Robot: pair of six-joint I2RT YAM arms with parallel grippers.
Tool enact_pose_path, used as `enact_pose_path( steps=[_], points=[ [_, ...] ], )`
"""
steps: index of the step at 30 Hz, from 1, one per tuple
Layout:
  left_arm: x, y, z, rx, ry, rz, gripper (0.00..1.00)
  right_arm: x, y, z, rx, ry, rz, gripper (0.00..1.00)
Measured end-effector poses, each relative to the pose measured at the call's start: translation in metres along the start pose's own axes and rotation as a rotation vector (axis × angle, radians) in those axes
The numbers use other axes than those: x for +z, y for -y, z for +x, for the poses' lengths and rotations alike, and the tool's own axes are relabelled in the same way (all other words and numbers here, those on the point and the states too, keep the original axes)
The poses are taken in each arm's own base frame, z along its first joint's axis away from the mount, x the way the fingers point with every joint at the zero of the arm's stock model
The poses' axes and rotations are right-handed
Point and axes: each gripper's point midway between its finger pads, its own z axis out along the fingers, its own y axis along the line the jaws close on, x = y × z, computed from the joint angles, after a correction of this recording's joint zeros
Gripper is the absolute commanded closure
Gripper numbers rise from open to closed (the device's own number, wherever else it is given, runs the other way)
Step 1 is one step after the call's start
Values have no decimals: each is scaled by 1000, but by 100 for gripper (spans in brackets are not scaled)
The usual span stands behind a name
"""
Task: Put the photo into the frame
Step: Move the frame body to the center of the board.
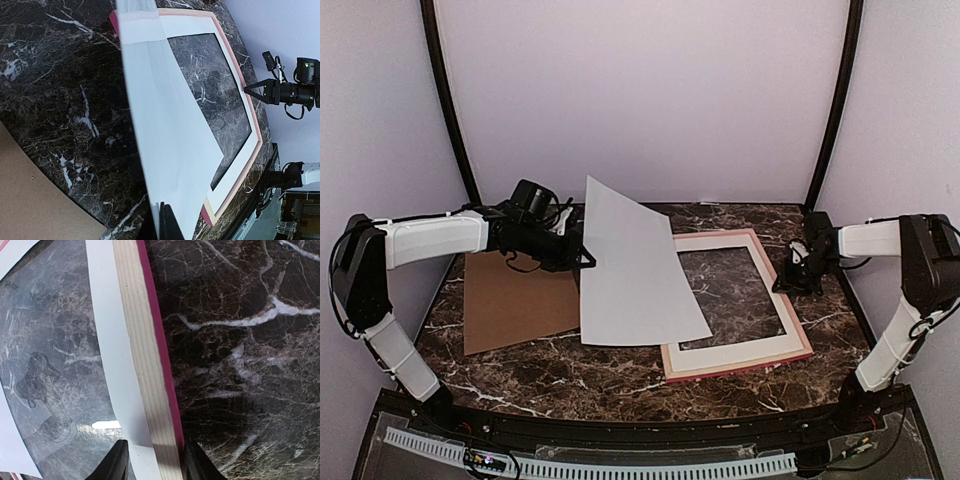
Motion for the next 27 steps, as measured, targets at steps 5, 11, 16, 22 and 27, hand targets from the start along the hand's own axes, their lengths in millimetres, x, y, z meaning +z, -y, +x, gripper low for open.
enact_pose_path(
  steps=[5,11,16,22,27],
  points=[
    [0,0,0,0,0,-1,100,3,0,3,1,-4,-7,75],
    [0,0,0,0,1,-2,100,5,-1,6,2,-6,-24,83],
    [0,-1,0,0,1,-4,100,7,-11,8,-26,-3,-55,84],
    [-7,3,1,1,3,-2,100,9,-27,16,-34,-4,-71,84],
    [-27,23,-8,30,45,42,100,11,-42,22,-41,-12,-84,84]
  ],
)
